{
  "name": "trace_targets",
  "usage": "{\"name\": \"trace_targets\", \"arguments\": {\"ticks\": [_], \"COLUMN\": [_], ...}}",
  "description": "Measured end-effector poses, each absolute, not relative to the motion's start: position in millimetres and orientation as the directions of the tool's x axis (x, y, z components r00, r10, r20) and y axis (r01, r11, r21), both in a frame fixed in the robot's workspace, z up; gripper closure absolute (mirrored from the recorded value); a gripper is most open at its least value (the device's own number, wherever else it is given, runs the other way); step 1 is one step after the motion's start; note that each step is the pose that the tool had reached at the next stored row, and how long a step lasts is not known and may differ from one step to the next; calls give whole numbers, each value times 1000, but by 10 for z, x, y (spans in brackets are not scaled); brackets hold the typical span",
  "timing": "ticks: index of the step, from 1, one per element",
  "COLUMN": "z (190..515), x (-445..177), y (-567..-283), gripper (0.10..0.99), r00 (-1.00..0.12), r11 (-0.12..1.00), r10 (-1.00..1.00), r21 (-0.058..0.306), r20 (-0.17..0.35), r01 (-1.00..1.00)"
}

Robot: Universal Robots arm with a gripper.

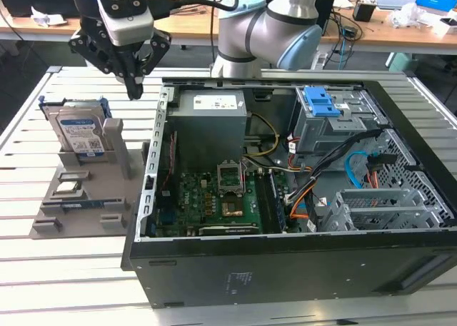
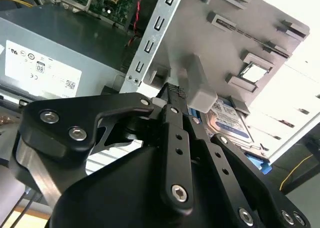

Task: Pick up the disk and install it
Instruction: 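Reach for the disk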

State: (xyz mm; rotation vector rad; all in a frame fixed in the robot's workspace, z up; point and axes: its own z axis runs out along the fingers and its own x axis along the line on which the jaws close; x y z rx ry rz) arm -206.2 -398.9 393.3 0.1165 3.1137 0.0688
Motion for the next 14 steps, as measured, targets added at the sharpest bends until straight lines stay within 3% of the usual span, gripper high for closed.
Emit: {"name": "trace_targets", "arguments": {"ticks": [14], "z": [3933], "x": [-2368], "y": [-3988], "gripper": [980], "r00": [-997], "r11": [996], "r10": [75], "r21": [45], "r20": [-23], "r01": [74]}}
